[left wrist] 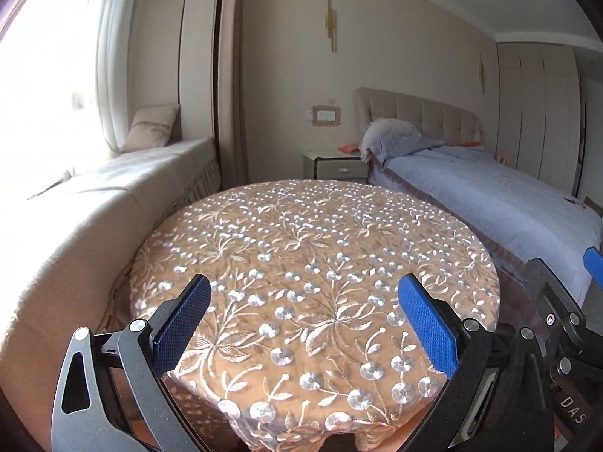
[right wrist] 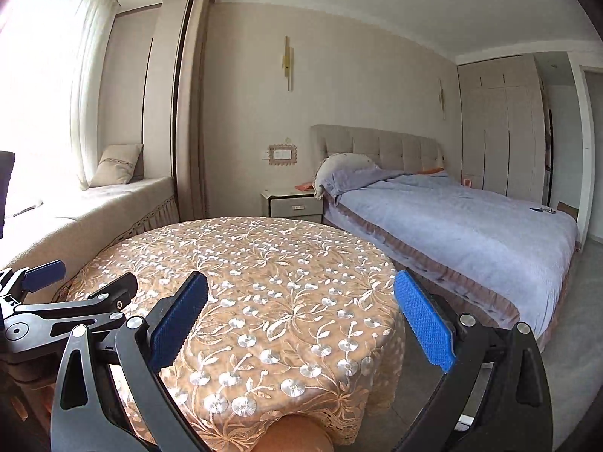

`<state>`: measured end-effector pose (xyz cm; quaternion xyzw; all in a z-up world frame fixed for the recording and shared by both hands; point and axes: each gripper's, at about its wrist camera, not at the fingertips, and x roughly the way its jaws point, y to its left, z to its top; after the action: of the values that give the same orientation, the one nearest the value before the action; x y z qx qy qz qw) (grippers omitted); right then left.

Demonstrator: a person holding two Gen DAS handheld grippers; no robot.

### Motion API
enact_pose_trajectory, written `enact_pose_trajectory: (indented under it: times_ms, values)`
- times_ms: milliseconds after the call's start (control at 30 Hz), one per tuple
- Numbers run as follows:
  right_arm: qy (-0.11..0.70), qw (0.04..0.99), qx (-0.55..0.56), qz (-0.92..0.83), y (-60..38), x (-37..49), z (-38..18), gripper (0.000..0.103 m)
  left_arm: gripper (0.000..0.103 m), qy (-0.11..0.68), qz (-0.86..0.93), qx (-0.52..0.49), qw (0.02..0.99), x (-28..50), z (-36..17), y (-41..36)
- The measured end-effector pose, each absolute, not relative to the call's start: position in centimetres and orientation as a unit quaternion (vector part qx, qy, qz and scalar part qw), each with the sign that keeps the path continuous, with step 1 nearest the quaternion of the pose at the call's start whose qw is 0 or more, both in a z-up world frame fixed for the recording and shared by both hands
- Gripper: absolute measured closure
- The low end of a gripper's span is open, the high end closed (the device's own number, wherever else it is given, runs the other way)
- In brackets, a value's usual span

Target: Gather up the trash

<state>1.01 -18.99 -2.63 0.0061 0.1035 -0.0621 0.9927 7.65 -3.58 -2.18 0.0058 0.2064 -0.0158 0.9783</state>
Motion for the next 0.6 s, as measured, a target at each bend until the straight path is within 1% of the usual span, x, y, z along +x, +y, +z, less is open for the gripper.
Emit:
enact_pose_trajectory:
  times_ms: [333,600]
  values:
    - [0.082,0.995,0.013,-0.051,-16.6,-0.5,-1.1,0.005,0.005,0.19,-0.005,0.0,0.982,5.8,-1.2,-2.1]
    - [0.078,0.995,0.012,-0.055,-16.7,-1.0,-1.1,0.005,0.005,0.187,-0.002,0.007,0.982,4.8,-0.8,-2.3]
